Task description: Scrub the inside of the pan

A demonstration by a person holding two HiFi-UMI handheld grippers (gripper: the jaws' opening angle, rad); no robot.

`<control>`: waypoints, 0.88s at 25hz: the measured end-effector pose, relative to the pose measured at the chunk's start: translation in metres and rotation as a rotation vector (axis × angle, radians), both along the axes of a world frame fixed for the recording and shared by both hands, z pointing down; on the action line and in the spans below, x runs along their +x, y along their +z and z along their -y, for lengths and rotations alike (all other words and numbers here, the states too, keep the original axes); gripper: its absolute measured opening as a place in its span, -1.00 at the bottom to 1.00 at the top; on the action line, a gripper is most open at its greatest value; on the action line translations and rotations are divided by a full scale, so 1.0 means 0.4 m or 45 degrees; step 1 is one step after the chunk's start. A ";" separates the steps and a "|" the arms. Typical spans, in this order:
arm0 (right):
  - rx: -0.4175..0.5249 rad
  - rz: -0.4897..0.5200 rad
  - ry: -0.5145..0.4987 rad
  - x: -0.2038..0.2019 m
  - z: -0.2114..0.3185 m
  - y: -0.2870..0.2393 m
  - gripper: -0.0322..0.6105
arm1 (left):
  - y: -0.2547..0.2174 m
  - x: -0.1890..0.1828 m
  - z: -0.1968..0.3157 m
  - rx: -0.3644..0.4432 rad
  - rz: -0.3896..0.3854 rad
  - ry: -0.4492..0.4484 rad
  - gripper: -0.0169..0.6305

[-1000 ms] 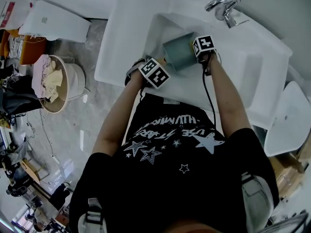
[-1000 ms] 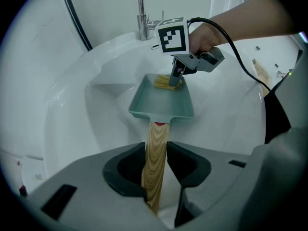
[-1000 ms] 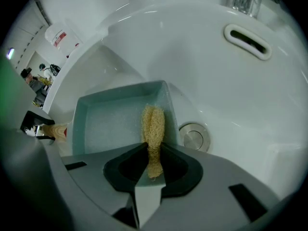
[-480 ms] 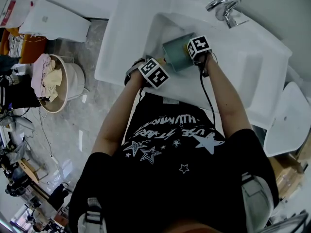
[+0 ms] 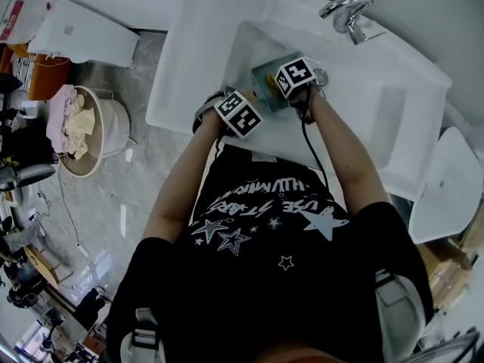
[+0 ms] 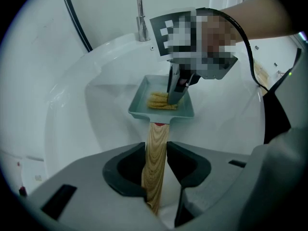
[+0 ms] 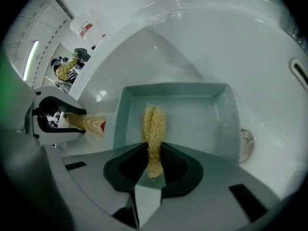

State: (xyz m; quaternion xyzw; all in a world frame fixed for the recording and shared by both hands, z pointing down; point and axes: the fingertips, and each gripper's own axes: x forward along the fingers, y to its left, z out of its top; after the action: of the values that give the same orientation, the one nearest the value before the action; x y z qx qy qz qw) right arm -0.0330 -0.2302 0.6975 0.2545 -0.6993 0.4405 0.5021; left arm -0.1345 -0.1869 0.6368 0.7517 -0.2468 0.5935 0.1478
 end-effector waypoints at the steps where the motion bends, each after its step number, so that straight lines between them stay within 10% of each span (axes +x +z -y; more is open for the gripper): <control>1: -0.003 0.009 -0.004 -0.008 -0.003 -0.002 -0.66 | 0.000 0.000 0.001 0.001 0.000 -0.001 -0.50; 22: -0.066 0.177 0.035 -0.082 -0.030 -0.028 -0.65 | -0.003 -0.002 0.004 0.012 -0.003 -0.004 -0.50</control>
State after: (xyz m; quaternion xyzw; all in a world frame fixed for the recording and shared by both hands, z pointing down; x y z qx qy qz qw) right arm -0.0656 -0.2182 0.6862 0.2199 -0.7174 0.4817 0.4526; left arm -0.1352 -0.1884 0.6354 0.7526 -0.2508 0.5912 0.1454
